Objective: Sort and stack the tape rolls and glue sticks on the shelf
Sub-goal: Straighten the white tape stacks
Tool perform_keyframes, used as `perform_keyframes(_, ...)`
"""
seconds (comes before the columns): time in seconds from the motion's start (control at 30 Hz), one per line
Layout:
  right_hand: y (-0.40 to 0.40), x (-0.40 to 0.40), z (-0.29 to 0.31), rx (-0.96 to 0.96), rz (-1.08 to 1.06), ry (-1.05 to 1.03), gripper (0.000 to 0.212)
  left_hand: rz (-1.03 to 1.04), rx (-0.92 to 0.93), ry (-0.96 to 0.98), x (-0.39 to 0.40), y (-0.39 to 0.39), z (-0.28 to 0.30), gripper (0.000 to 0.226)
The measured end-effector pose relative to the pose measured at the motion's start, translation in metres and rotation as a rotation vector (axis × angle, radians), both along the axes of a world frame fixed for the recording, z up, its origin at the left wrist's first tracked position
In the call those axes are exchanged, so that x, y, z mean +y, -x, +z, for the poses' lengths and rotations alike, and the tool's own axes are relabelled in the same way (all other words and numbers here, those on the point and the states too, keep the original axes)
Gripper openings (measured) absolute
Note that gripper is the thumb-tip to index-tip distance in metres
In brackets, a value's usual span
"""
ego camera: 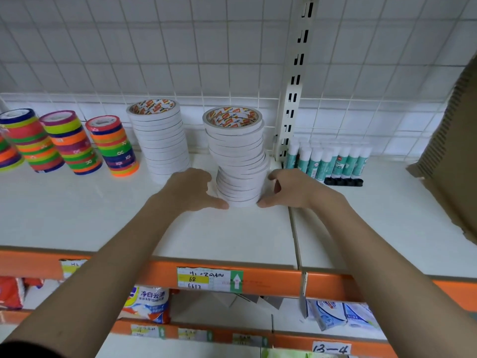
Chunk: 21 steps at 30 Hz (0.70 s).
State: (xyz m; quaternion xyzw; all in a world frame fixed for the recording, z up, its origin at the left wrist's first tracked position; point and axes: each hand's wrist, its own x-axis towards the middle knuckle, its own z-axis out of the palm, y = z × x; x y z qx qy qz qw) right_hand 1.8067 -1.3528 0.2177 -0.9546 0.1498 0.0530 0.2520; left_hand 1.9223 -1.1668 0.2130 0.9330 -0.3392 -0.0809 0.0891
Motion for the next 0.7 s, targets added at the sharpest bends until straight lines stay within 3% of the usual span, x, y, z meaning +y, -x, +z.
perform_keyframes(0.07, -0.005, -0.003, 0.008, 0.017, 0.025, 0.012, 0.057, -0.003, 0.032, -0.024, -0.003, -0.003, 0.012, 0.079)
perform_keyframes(0.17, -0.016, -0.002, 0.014, 0.021, 0.053, 0.065, 0.015, -0.073, -0.01, -0.069, -0.014, -0.004, 0.022, 0.058)
perform_keyframes(0.33, -0.02, 0.005, 0.013, 0.053, 0.073, 0.133, 0.017, -0.081, -0.086, -0.088, -0.022, -0.001, 0.021, 0.03)
perform_keyframes(0.4, -0.02, 0.004, 0.014, 0.065, 0.079, 0.153, 0.014, -0.073, -0.067, -0.097, -0.021, -0.001, 0.021, 0.028)
perform_keyframes(0.57, -0.022, -0.008, 0.032, 0.14, 0.037, 0.176, 0.044, -0.037, -0.057, -0.223, -0.014, -0.019, 0.034, 0.056)
perform_keyframes(0.7, -0.025, -0.004, 0.052, 0.168, 0.054, 0.213, 0.03, -0.037, -0.047, -0.159, -0.02, -0.016, 0.052, 0.034)
